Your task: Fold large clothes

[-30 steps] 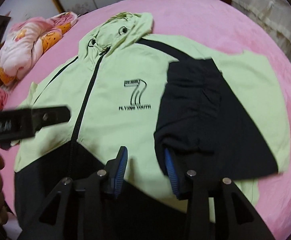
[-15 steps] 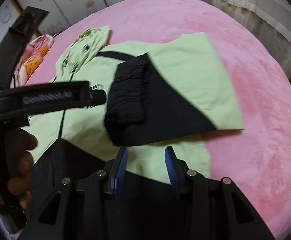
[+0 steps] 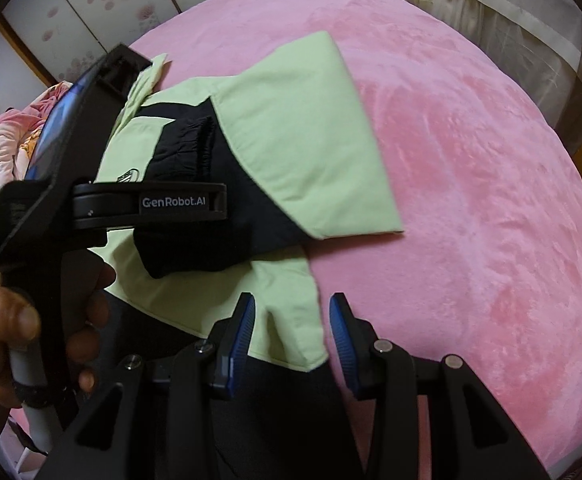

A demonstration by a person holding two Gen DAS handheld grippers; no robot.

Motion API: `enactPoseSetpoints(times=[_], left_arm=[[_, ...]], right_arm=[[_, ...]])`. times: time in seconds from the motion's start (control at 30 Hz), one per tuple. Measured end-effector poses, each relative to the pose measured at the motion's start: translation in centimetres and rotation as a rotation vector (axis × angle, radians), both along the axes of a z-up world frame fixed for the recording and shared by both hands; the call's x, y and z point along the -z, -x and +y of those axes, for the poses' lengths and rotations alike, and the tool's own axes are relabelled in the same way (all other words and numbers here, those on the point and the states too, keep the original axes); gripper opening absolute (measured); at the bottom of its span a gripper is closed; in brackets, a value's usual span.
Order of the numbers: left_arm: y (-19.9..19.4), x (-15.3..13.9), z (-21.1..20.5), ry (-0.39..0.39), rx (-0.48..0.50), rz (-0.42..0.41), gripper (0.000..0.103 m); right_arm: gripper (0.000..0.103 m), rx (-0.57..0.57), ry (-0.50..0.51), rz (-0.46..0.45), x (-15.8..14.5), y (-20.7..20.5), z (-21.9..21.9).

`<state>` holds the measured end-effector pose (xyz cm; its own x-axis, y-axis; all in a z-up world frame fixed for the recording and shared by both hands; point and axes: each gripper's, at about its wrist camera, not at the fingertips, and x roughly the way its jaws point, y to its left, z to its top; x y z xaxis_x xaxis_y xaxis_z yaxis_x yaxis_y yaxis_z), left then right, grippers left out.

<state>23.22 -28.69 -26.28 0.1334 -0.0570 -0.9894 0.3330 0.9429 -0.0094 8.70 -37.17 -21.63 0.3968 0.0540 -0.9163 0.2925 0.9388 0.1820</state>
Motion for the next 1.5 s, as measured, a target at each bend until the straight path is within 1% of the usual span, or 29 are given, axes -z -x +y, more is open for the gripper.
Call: enactPoseSetpoints(times=[0.03, 0.07, 0.1, 0.13, 0.17, 0.23, 0.3, 0.4, 0.43, 0.47, 0.5, 0.53, 0.57, 0.6, 0.67, 0.73, 0.83, 0.87, 0.9, 0.97, 1.0, 1.13, 1.2, 1.23, 1.3, 1.37, 1.4, 1.5], left_arm=[[-0.1, -0.1, 0.2, 0.004, 0.001, -0.005, 0.087], [-0.1, -0.2, 0.3, 0.014, 0.001, -0.009, 0.066], [-0.2, -0.7, 0.8, 0.042, 0.001, -0.009, 0.039], [-0.3, -1.1, 1.2, 0.039, -0.003, -0.015, 0.03], [-0.4, -1.7, 2.0, 0.036, -0.013, -0.029, 0.024], [-0.6, -3.3, 3.9, 0.071, -0.045, -0.062, 0.022], [-0.7, -5.4, 6.4, 0.09, -0.072, -0.118, 0.021], [-0.8, -8.7, 11.4, 0.092, -0.145, -0.201, 0.021], [-0.8, -9.4, 13.7, 0.094, -0.176, -0.212, 0.021], [-0.7, -9.7, 14.9, 0.095, -0.208, -0.218, 0.022], [-0.8, -9.9, 17.2, 0.093, -0.256, -0.221, 0.025], [-0.9, -9.6, 18.8, 0.089, -0.28, -0.218, 0.027], [-1.1, -9.1, 20.6, 0.076, -0.315, -0.206, 0.037], [-1.2, -8.5, 22.8, 0.06, -0.366, -0.185, 0.049], [-1.3, -7.4, 26.0, 0.079, -0.437, -0.15, 0.062], [-1.3, -6.5, 28.5, 0.101, -0.48, -0.122, 0.064], [-1.4, -5.0, 31.5, 0.145, -0.519, -0.082, 0.068], [-1.5, -4.3, 32.4, 0.164, -0.522, -0.074, 0.072], [-1.5, -3.9, 32.8, 0.175, -0.524, -0.065, 0.074], [-2.0, -3.3, 33.3, 0.202, -0.529, -0.041, 0.075], [-2.3, -3.1, 33.4, 0.219, -0.522, -0.026, 0.075], [-2.8, -3.8, 32.0, 0.257, -0.501, -0.006, 0.075], [-3.3, -4.8, 30.6, 0.267, -0.476, -0.009, 0.076], [-3.7, -5.1, 29.7, 0.258, -0.466, -0.017, 0.077], [-4.5, -5.9, 28.2, 0.206, -0.45, -0.051, 0.085], [-5.0, -6.5, 27.1, 0.141, -0.439, -0.083, 0.085], [-5.6, -6.3, 26.4, 0.104, -0.435, -0.089, 0.085], [-7.1, -5.0, 25.5, 0.036, -0.461, -0.053, 0.085]], right_arm=[[0.039, 0.005, -0.001, 0.0, 0.0, 0.1, -0.3], [0.039, 0.011, -0.001, -0.001, 0.0, 0.2, -0.6], [0.039, 0.015, -0.001, -0.003, -0.1, 0.2, -0.7], [0.039, 0.019, -0.002, -0.006, -0.1, 0.1, -0.9], [0.039, 0.021, -0.004, -0.01, -0.2, 0.1, -1.0], [0.039, 0.022, -0.001, -0.018, -0.6, -0.1, -1.0], [0.039, 0.016, 0.0, -0.026, -0.9, -0.2, -0.8], [0.039, 0.003, 0.003, -0.043, -1.4, -0.5, -0.2], [0.039, -0.006, 0.005, -0.047, -1.5, -0.6, 0.2], [0.039, -0.014, 0.005, -0.048, -1.6, -0.8, 0.6], [0.039, -0.026, 0.006, -0.048, -1.5, -1.1, 1.1], [0.039, -0.035, 0.008, -0.046, -1.5, -1.2, 1.5], [0.039, -0.047, 0.009, -0.043, -1.4, -1.4, 2.0], [0.039, -0.058, 0.006, -0.039, -1.3, -1.6, 2.5], [0.039, -0.074, -0.001, -0.026, -1.0, -2.2, 3.3], [0.039, -0.089, -0.011, -0.02, -0.8, -2.8, 4.0], [0.039, -0.111, -0.02, -0.022, -1.0, -3.9, 4.9], [0.039, -0.116, -0.021, -0.024, -1.1, -4.1, 5.2], [0.04, -0.12, -0.023, -0.026, -1.2, -4.7, 5.4], [0.046, -0.118, -0.028, -0.029, -1.5, -5.6, 5.5], [0.047, -0.112, -0.023, -0.034, -1.7, -6.2, 5.5], [0.047, -0.091, -0.001, -0.062, -2.6, -8.1, 5.0], [0.047, -0.083, 0.009, -0.072, -3.0, -8.6, 4.9], [0.047, -0.078, 0.011, -0.077, -3.1, -8.7, 5.0], [0.047, -0.07, 0.009, -0.079, -3.4, -8.9, 5.1], [0.047, -0.062, 0.011, -0.081, -3.3, -9.0, 5.2], [0.047, -0.06, 0.014, -0.081, -3.3, -9.2, 5.2], [0.047, -0.058, 0.032, -0.083, -3.2, -9.8, 5.1]])
